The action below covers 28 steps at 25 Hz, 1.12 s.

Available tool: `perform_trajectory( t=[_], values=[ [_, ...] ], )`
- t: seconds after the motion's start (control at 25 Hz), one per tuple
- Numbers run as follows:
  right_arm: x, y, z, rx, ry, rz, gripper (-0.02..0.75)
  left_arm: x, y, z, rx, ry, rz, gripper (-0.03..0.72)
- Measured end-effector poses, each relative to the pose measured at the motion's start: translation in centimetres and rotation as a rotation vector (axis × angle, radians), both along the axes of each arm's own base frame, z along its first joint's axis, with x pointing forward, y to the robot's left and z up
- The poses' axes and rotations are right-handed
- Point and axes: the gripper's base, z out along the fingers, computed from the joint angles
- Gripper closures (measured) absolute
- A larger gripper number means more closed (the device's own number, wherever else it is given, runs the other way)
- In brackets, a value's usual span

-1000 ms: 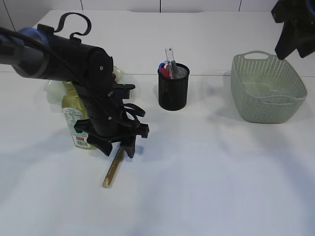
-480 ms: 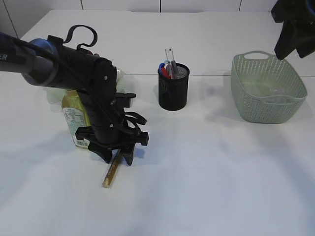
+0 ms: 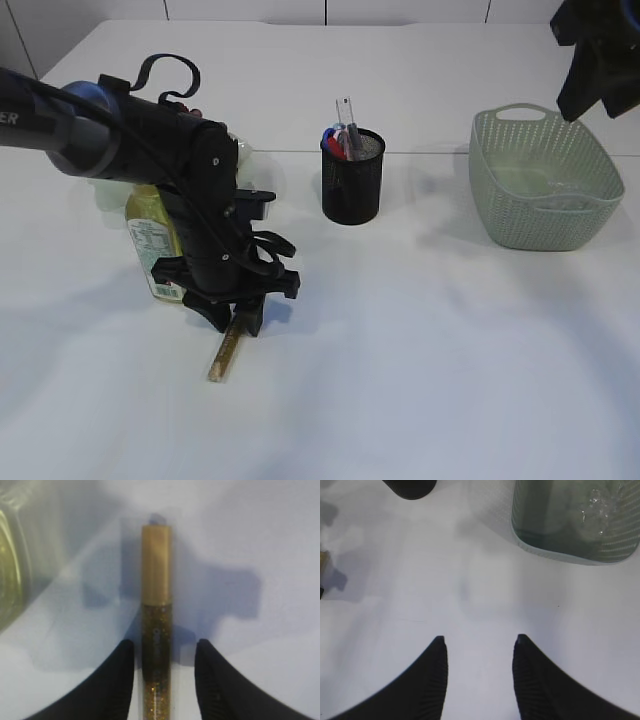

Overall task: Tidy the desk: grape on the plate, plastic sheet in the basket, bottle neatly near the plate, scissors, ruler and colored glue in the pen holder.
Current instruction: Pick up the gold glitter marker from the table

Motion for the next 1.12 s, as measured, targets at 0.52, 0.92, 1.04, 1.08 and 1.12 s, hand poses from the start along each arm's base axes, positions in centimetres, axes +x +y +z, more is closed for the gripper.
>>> perform_trajectory(
  t=[0.52,0.92,1.04,1.08,1.12],
  values=[
    [-0.01,0.0,0.0,0.0,0.001,0.0,0.388,0.09,-0.01,-0.21,0.006,0.0,-0.002,0.399],
    [-0.02,0.0,-0.01,0.0,0.002,0.0,0.388,0.1,0.0,-0.21,0.007,-0.001,-0.003,0.536],
    [-0.02,0.0,-0.01,0.0,0.002,0.0,0.388,0.14,0.01,-0.17,0.009,-0.004,-0.006,0.547],
    [-0.02,0.0,-0.01,-0.001,0.002,0.002,0.388,0.14,0.01,-0.17,0.009,-0.004,-0.006,0.548],
    [-0.02,0.0,-0.01,-0.003,0.001,0.006,0.388,0.14,0.01,-0.17,0.009,-0.004,-0.006,0.548]
  ],
)
